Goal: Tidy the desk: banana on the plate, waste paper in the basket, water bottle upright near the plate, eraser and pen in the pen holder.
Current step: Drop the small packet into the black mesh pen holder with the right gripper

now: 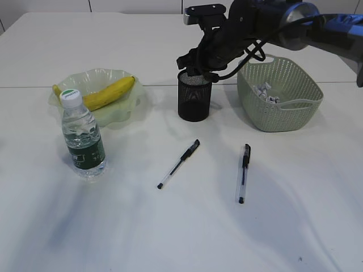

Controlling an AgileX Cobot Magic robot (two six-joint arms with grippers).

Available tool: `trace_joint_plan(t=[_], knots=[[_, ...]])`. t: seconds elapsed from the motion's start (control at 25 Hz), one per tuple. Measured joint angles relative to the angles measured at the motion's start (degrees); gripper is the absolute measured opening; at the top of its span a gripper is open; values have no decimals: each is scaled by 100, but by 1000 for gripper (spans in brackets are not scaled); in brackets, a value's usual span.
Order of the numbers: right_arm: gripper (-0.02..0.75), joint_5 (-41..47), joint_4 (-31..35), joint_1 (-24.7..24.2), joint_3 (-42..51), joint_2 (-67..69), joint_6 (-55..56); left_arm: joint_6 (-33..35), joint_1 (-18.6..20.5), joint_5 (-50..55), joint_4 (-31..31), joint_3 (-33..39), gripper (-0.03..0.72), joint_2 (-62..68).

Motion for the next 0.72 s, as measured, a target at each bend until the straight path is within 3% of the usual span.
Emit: trace_joint_plan(t=[0.72], knots=[[274,0,173,0,0,0,0,0,0,0,0,0,276,0]])
